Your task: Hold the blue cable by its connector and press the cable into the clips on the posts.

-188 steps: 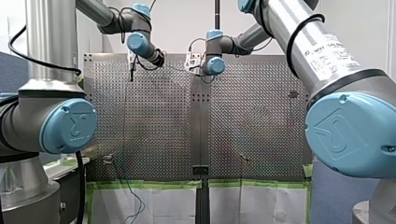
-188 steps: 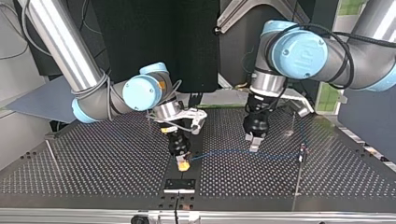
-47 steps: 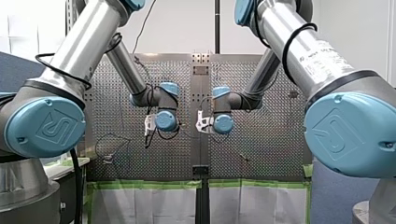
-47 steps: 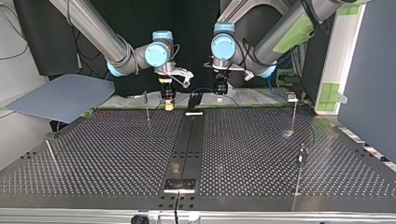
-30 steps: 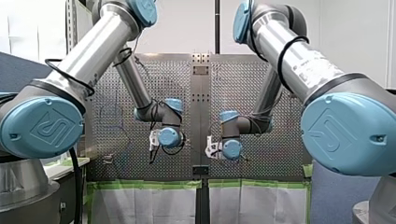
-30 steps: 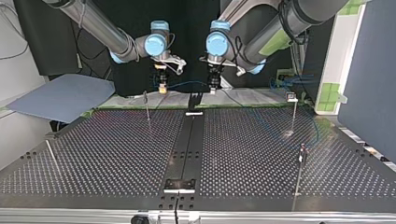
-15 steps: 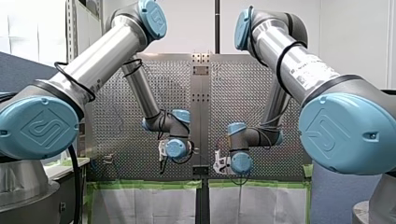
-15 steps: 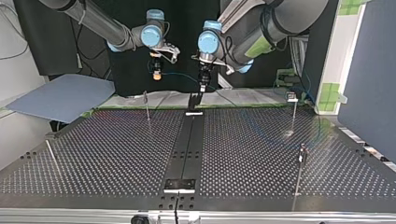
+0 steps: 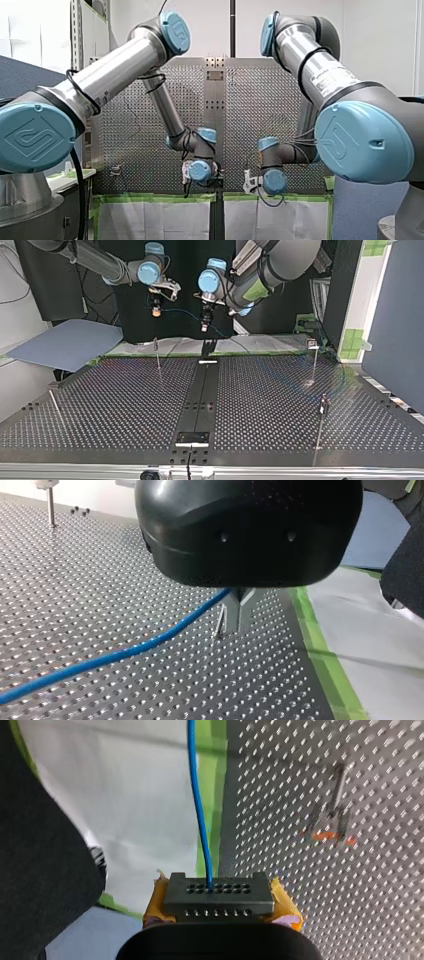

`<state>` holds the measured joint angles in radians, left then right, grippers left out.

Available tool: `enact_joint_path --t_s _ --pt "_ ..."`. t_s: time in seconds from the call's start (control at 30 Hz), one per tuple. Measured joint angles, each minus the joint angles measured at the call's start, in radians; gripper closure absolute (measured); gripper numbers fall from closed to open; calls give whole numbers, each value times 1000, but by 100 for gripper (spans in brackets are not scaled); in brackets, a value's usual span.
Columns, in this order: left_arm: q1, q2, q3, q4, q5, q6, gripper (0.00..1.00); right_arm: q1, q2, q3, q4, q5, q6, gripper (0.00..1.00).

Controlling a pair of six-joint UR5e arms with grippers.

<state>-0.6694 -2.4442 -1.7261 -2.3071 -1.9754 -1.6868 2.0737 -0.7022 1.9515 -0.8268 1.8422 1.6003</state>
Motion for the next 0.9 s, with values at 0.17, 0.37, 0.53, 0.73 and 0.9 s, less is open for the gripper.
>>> enact_joint_path --t_s 0.17,0.37,0.53,0.73,0.9 --pt "-16 -40 40 -15 -15 -4 98 -48 0 34 -46 -31 -31 100" --pt "-46 -92 93 -23 -59 -13 98 -88 1 12 -89 -80 -50 100" --pt "-68 -110 121 -6 -106 -12 98 -111 1 -16 -100 -126 -46 100" --pt "-92 -113 138 35 -156 -13 98 -154 1 -34 -97 -178 -38 100" --pt "-108 -132 172 41 -196 -14 98 -192 1 -39 -97 -217 -36 100"
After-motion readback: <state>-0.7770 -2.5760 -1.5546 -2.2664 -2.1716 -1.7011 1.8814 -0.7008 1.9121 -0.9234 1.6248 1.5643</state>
